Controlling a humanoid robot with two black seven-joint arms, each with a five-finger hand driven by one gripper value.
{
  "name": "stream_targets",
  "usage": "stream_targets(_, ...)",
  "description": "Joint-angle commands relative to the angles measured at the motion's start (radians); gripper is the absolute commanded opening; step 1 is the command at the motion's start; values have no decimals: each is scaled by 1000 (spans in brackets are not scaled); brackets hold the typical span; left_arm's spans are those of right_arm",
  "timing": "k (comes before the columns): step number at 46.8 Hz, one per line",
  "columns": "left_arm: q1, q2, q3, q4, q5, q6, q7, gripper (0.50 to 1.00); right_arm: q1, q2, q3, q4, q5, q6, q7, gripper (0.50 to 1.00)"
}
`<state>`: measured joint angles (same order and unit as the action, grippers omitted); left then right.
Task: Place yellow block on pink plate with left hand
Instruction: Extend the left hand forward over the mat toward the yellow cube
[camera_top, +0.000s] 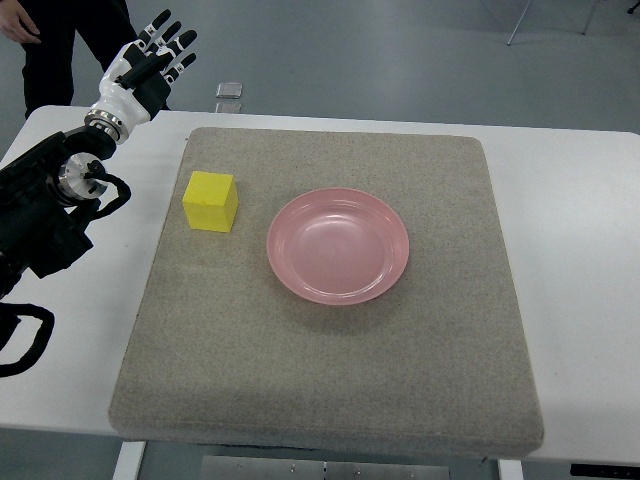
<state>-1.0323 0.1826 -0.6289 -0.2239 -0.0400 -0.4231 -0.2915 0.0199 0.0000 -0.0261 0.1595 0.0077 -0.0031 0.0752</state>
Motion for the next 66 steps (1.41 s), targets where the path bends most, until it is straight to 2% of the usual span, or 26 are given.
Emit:
stream_targets(1, 3, 0, 0, 0, 0, 1, 0, 992, 0, 0, 0, 0, 0, 0, 0, 924)
stream_targets(49, -29, 17, 5, 0, 3, 26, 6, 990, 0, 0, 0, 0, 0, 0, 0, 924)
stream_targets(61, -83, 40, 159, -3, 45, 23, 8, 988, 0, 0, 0, 0, 0, 0, 0, 924)
stream_targets(66, -89, 41, 230, -37, 68, 24, 8, 984, 0, 0, 0, 0, 0, 0, 0, 924)
